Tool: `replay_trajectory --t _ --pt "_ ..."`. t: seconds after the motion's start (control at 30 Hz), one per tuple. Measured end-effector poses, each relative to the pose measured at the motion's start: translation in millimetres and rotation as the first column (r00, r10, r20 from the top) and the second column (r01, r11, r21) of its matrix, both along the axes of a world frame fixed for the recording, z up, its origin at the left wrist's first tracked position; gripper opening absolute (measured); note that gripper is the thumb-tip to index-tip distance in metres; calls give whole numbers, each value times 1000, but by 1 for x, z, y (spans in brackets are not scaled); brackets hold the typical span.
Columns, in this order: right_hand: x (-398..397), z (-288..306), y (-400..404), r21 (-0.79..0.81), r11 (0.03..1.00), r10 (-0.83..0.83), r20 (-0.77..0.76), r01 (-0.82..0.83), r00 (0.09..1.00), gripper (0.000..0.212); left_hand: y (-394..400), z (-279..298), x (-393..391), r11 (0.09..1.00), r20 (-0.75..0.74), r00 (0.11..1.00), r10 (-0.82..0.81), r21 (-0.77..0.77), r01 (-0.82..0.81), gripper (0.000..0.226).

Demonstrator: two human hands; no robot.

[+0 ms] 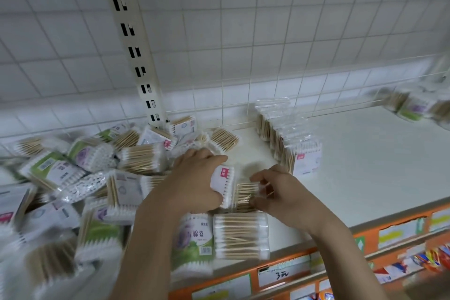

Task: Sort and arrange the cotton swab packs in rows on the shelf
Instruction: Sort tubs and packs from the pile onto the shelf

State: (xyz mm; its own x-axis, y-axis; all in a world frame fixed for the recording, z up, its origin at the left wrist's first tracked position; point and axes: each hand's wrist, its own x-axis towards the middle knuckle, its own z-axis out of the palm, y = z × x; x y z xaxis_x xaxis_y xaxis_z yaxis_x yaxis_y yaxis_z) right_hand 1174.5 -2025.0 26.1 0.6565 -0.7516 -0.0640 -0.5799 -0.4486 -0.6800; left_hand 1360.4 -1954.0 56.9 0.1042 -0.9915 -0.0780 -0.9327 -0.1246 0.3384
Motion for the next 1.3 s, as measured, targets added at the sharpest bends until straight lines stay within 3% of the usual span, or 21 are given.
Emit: replay_trajectory --t 0.13,0.3,0.5,0.7,0.83,1.07,1.17,1.3 --pt "-3 -4 -4 103 994 -43 -34 46 999 73 3 1 1 996 -40 997 59 -69 -62 69" --pt "-5 -4 -8 110 994 -8 -101 19 995 57 11 5 -4 982 -82 993 85 -160 -97 57" --pt "-4 -3 -10 165 986 -3 38 -3 999 47 24 11 -11 951 -110 987 121 -274 -147 35" --pt "-3 7 -9 124 992 -14 267 -20 963 54 33 20 -15 883 -150 971 186 -407 -233 23" --pt "-14 26 -12 44 999 -11 391 -7 920 62 34 27 -26 793 -238 946 219 -521 -315 24" --pt "-60 60 -26 -90 994 -6 488 57 873 34 25 38 -59 729 -399 905 148 -574 -373 39" --pt "-87 70 -34 -187 982 43 426 41 904 31 16 37 -75 720 -403 903 147 -583 -377 35" --pt "-116 73 -46 -366 930 113 235 -20 965 33 2 30 -93 707 -440 885 154 -577 -410 33"
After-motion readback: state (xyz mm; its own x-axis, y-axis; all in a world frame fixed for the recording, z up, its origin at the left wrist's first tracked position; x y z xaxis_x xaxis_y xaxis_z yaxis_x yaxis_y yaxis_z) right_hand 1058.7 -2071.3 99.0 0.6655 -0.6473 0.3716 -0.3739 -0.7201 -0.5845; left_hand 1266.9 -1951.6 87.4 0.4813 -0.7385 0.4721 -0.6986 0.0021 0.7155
